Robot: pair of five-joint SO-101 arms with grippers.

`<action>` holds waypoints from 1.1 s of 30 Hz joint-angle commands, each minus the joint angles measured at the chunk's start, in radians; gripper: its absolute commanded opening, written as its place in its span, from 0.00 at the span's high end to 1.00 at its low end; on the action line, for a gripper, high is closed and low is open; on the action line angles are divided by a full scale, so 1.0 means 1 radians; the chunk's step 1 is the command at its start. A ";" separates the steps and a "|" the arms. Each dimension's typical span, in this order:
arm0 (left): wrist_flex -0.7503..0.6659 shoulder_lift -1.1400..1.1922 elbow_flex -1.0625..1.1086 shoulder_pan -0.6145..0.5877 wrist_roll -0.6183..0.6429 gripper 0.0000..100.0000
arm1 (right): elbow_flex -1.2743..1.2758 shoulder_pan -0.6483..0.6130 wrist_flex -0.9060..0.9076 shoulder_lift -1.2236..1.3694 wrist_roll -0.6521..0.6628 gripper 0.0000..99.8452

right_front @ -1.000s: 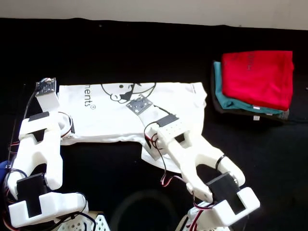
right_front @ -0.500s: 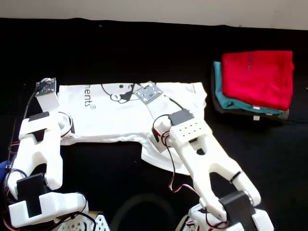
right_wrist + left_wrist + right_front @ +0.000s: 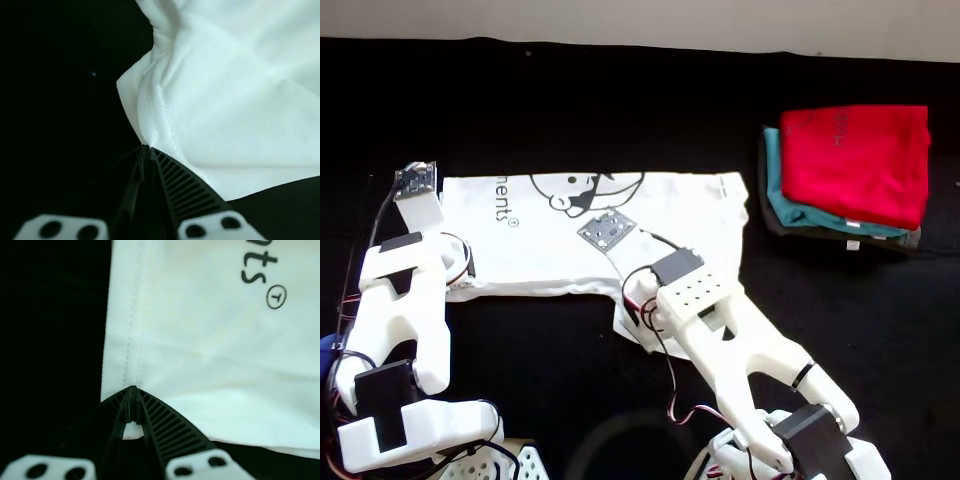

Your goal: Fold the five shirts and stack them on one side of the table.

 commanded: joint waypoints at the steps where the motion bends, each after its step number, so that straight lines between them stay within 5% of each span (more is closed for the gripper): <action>1: -0.011 -0.018 0.007 -0.010 -0.002 0.99 | 0.002 -0.010 0.008 -0.042 0.029 0.99; 8: -0.011 -0.018 0.007 -0.010 -0.002 0.99 | -0.004 -0.008 0.008 -0.035 0.072 0.99; 14: -0.011 -0.018 0.007 -0.010 -0.002 0.99 | -0.039 -0.018 0.110 -0.044 0.077 0.82; 17: -0.011 -0.018 0.007 -0.010 -0.002 0.99 | -0.044 -0.018 0.120 -0.044 0.078 0.81; 33: -0.011 -0.018 0.007 -0.010 -0.002 0.99 | 0.239 -0.054 -0.231 -0.031 0.077 0.81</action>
